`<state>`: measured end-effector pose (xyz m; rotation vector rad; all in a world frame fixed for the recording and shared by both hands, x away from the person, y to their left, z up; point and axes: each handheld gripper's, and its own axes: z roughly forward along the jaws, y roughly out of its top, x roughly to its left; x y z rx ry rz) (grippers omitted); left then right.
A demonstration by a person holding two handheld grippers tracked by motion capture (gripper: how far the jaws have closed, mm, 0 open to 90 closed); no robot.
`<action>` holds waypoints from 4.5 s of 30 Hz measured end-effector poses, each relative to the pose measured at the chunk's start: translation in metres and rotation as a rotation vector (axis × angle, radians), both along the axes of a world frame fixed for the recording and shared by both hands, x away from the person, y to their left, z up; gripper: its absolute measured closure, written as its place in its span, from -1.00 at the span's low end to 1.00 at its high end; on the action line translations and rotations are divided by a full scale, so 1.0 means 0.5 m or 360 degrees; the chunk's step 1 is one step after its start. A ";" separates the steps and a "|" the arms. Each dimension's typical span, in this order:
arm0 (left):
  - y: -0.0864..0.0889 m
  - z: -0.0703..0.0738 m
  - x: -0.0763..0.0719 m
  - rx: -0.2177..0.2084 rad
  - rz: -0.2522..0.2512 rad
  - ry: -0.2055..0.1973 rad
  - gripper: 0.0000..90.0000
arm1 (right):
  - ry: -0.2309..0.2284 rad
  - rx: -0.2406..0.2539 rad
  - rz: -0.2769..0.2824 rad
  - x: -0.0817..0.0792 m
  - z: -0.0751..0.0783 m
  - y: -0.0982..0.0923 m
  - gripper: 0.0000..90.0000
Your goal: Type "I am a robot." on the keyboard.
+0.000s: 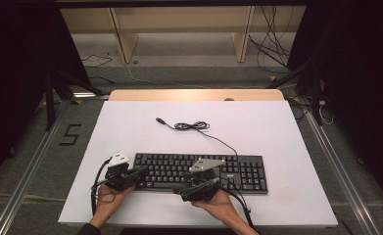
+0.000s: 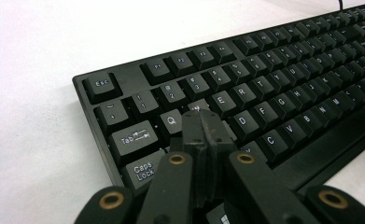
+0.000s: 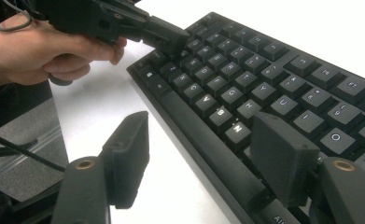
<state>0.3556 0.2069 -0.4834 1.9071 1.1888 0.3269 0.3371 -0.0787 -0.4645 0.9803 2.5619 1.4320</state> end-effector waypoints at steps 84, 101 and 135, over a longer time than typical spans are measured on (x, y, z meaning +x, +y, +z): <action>0.006 0.035 -0.042 -0.0218 -0.0032 -0.0103 -0.24 | 0.0002 -0.0078 0.0002 0.014 -0.019 0.014 0.59; 0.005 0.041 -0.051 -0.0247 -0.0050 -0.0144 -0.32 | 0.0035 -0.0124 0.0028 0.016 -0.030 0.025 1.00; 0.005 0.043 -0.054 -0.0252 -0.0055 -0.0180 -0.36 | 0.0024 -0.0189 -0.0009 0.022 -0.042 0.033 1.00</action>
